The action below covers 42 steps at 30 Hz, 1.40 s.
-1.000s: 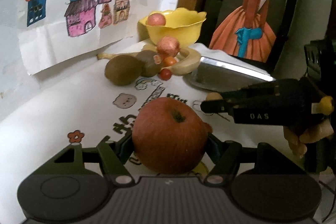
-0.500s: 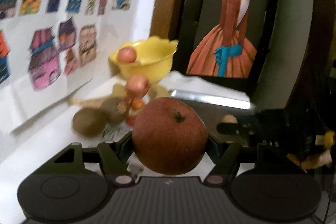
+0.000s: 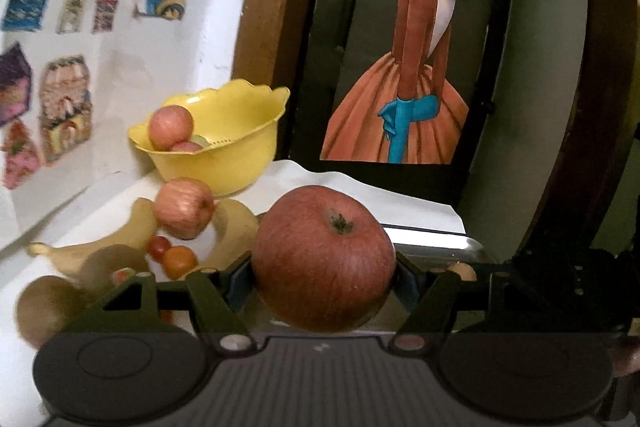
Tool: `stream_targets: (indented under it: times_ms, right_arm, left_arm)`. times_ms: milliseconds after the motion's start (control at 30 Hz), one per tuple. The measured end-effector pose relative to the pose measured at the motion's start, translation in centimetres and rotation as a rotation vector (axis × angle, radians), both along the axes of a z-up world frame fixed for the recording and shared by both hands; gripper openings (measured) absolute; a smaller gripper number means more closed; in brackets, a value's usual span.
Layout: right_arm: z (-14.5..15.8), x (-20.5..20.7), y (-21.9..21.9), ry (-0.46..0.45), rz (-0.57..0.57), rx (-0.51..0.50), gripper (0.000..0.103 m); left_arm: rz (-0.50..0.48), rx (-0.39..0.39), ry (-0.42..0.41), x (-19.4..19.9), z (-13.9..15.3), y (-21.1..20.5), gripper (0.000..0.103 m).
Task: Organize fruits
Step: 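Carry the apple with the left tool into the metal tray while the right tool drops the brown fruit there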
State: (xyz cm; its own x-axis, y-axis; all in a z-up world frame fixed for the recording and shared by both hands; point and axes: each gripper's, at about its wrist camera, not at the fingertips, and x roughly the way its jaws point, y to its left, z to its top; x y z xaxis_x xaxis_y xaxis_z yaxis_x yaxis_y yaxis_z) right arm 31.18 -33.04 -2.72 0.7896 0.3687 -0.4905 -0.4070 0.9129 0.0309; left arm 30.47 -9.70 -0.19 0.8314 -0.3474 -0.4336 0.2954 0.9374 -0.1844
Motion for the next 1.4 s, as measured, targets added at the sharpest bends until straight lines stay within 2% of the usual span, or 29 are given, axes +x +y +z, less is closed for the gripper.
stream_targets:
  times_ms: [167, 467, 1400]
  right_arm:
    - [-0.9, 0.7, -0.1, 0.017, 0.005, 0.003, 0.030]
    - [-2.1, 1.4, 0.3, 0.032, 0.024, -0.011, 0.030]
    - [-3.2, 1.9, 0.6, 0.053, 0.040, -0.016, 0.031]
  left_arm:
    - [-0.013, -0.026, 0.041, 2.1, -2.0, -0.7, 0.074]
    - [-0.021, -0.001, 0.086, 3.4, -4.2, -1.6, 0.074]
    - [-0.016, 0.028, 0.147, 4.6, -5.3, -2.0, 0.074]
